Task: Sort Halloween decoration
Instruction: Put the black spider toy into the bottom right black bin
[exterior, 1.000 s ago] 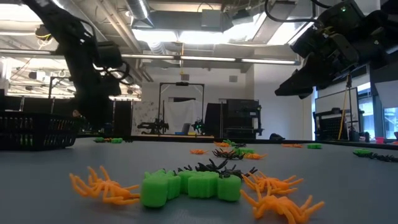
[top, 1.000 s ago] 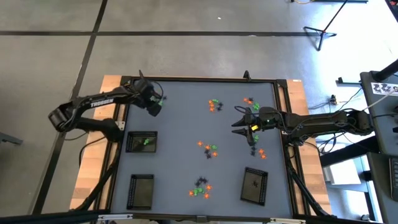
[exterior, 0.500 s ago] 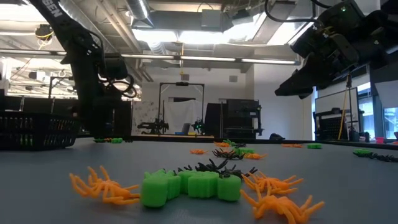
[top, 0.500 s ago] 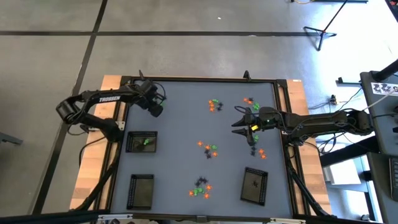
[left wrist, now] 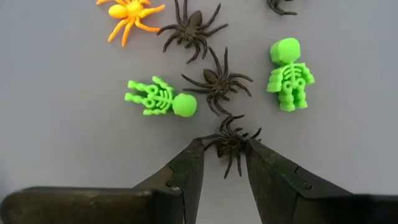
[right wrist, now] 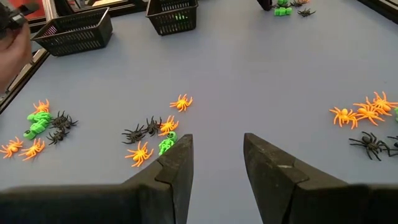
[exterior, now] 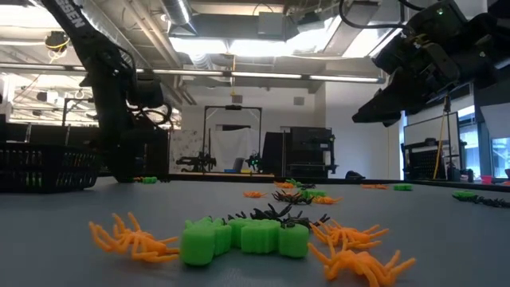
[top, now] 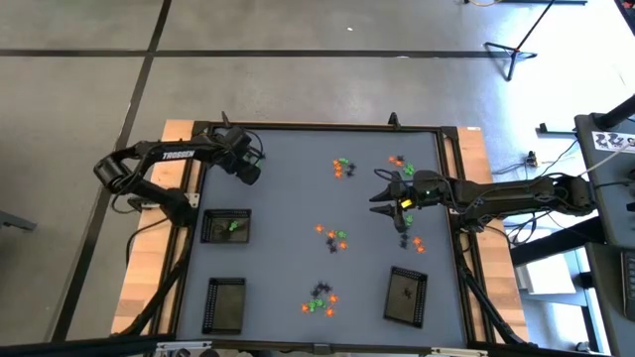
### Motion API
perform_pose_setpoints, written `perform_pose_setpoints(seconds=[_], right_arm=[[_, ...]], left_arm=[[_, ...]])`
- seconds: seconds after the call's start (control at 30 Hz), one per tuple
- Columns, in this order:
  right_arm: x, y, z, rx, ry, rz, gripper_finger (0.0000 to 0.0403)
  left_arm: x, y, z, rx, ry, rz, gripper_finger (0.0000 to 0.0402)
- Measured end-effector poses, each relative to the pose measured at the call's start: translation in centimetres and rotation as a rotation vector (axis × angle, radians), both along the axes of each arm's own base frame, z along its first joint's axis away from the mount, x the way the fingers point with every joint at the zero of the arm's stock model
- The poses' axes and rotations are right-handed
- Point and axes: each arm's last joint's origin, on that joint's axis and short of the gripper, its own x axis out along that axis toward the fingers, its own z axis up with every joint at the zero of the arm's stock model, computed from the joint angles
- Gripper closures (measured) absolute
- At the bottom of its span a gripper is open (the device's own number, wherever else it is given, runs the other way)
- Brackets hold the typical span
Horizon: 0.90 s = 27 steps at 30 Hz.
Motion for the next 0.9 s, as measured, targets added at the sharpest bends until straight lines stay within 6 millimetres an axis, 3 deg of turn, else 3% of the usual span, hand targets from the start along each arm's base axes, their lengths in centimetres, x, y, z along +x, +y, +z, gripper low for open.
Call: perform_pose_setpoints(seconds=[0.3,0.73,0.9], right_arm=[[0.0,0.0,0.0,0.000,0.000,0.000,0.0262],[0.0,0.0,0.0,0.000,0.000,0.000,0.0262],[0.0,0.0,0.0,0.000,0.000,0.000,0.0262]], left_arm=[[0.1,0.1,-0.8,-0.034,0.013,0.028,0.0293],[0.5,-0.3,-0.7,-0.032,0.008,0.016,0.0392],[0.8,-1.1,0.1,0.000,-0.028,-0.012,0.0398]])
